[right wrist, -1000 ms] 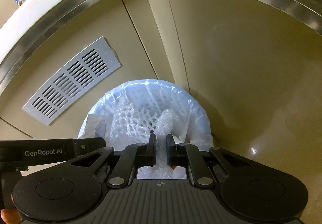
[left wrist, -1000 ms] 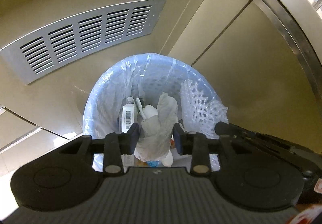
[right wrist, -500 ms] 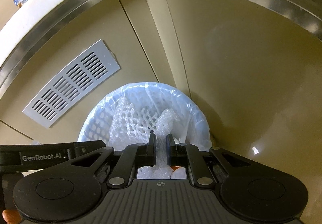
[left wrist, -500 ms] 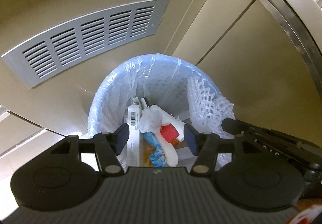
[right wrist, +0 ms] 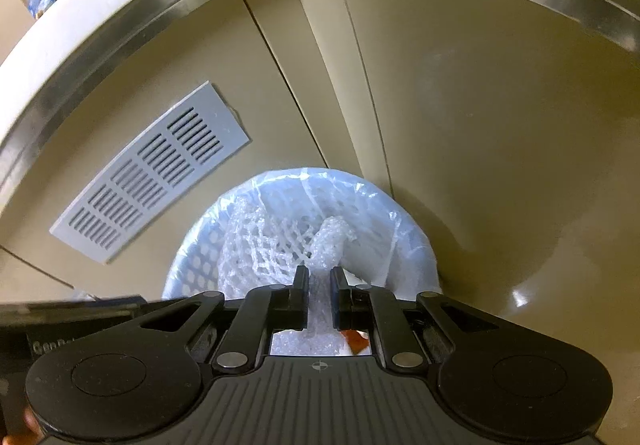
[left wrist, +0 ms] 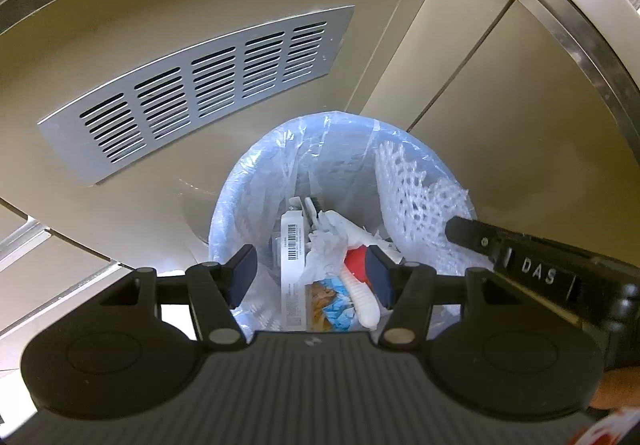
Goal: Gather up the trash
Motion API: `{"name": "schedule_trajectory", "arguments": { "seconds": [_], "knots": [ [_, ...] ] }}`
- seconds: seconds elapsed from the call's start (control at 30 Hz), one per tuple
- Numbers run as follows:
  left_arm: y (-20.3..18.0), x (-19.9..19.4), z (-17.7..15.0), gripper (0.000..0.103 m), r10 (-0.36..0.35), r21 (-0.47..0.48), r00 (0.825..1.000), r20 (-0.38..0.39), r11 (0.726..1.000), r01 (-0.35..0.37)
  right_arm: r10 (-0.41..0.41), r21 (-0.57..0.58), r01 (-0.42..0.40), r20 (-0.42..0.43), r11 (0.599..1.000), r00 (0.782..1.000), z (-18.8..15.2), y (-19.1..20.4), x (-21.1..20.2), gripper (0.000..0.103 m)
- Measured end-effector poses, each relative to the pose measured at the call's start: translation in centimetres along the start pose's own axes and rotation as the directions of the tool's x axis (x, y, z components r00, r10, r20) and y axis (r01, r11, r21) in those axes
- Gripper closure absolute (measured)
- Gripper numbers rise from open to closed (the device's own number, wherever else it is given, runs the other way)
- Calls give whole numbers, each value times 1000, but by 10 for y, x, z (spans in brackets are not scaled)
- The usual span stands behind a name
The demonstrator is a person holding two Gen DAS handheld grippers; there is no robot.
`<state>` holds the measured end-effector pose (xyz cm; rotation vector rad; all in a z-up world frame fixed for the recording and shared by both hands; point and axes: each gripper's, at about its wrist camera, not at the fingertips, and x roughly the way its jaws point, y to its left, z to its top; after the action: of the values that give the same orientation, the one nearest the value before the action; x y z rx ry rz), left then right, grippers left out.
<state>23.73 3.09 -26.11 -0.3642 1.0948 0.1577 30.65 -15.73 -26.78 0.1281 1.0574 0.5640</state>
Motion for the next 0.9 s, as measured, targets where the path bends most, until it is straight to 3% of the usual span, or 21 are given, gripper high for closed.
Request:
{"name": "schedule_trajectory", "arguments": {
  "seconds": [0.07, 0.13, 0.2, 0.4, 0.53, 0.9],
  "knots": [
    [0, -2, -1, 47, 4, 7, 1000, 5, 1000, -4, 22, 27, -22, 0, 999, 1000, 1, -2, 1, 82],
    [-1, -6, -2, 47, 11, 19, 1000, 10, 1000, -11, 21, 35, -22, 17, 999, 1000, 1, -1, 0, 34],
    [-1, -10, -4, 47, 19, 32, 1000, 14, 999, -19, 23, 22, -25, 57, 999, 998, -1, 0, -6, 32],
    [1, -21, -10, 47, 27, 65, 999, 20, 998, -28, 28, 38, -29, 25, 999, 999, -7, 2, -12, 32],
    [4, -31, -14, 47, 21, 85, 999, 26, 996, -23, 19, 53, -20, 19, 998, 1000, -16, 3, -22, 26],
    [3, -81, -21, 47, -12, 156, 998, 67, 988, 2, -24, 16, 23, 46, 1000, 999, -21, 37, -65, 25]
  ]
}}
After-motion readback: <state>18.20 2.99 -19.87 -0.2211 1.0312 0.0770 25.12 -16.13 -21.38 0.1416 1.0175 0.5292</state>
